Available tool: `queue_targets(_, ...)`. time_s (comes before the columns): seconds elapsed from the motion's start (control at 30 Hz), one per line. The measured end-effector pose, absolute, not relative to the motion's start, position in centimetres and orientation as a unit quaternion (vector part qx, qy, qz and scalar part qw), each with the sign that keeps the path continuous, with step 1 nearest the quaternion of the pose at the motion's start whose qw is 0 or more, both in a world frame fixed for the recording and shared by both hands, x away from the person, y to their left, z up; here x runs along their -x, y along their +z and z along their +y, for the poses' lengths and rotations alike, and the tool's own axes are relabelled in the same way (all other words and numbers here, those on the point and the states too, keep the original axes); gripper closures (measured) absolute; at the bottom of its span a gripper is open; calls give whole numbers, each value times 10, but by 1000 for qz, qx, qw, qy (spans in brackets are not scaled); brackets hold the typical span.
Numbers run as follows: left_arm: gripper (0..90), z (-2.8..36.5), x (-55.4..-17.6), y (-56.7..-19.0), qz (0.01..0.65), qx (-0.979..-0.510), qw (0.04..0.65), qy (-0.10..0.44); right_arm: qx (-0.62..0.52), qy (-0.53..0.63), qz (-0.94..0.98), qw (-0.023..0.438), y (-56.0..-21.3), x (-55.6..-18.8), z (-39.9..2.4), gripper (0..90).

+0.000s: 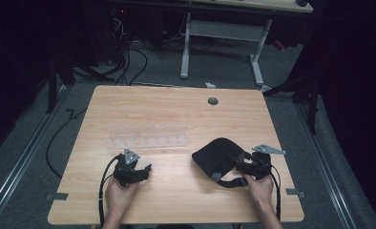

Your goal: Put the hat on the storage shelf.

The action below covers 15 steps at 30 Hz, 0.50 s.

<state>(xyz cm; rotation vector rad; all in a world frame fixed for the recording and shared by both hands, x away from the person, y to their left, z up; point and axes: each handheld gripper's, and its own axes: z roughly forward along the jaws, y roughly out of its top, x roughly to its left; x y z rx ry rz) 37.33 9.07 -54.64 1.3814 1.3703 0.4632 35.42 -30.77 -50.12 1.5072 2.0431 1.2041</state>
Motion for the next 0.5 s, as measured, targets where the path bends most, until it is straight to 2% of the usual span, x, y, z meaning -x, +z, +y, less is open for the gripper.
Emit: queue_targets(0.5,303,91,-373,-546,576,-581,540,195,-540,419,717,138,-512,-371,-302,381)
